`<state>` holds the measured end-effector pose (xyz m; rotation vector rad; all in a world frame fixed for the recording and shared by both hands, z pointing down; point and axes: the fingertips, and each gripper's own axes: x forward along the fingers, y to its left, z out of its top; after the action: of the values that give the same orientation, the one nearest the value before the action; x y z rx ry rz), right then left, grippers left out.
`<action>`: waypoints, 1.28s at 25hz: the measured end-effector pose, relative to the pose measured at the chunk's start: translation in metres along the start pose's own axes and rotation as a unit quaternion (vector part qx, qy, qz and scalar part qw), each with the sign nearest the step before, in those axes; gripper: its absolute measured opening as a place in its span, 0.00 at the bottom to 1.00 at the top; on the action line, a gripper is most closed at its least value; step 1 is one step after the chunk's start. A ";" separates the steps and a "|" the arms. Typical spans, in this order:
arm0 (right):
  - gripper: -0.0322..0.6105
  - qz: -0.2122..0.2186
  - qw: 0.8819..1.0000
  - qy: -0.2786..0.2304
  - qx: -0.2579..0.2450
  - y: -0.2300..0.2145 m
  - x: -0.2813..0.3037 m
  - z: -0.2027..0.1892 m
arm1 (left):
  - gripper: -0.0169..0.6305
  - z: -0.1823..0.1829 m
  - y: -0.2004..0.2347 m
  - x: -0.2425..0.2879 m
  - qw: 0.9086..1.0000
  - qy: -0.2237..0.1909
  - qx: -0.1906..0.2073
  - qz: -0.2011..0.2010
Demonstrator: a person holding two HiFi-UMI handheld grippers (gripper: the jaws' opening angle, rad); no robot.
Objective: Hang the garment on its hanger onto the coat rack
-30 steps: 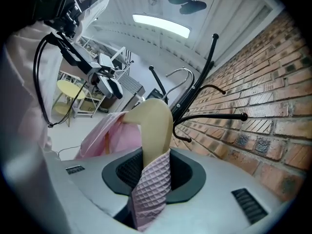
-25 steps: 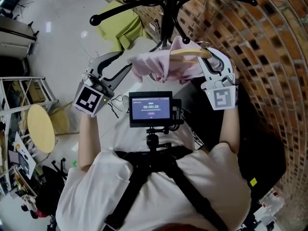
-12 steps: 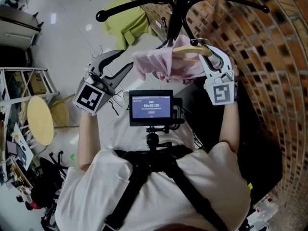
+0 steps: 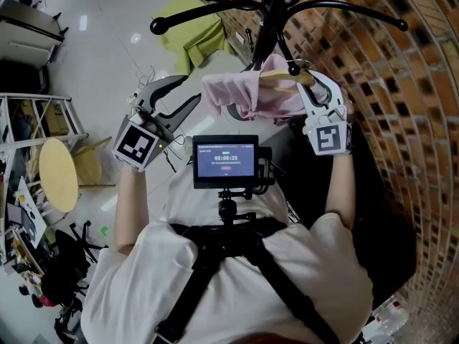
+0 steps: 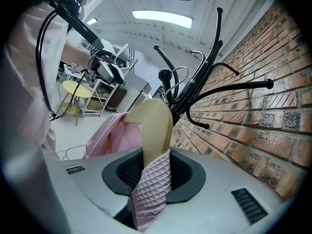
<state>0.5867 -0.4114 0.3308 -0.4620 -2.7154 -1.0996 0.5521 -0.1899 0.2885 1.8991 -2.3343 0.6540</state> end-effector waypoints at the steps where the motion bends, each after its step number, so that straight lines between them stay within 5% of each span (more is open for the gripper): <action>1: 0.21 0.001 1.000 0.000 0.001 0.000 0.002 -0.001 | 0.30 -0.001 0.001 0.001 1.000 0.001 0.000 0.000; 32: 0.21 0.017 1.000 -0.001 0.013 0.019 0.062 -0.014 | 0.29 -0.007 0.024 -0.021 1.000 -0.011 -0.024 0.016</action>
<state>0.5356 -0.3942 0.3702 -0.5033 -2.7110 -1.0547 0.5326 -0.1647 0.2812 1.8614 -2.3769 0.5782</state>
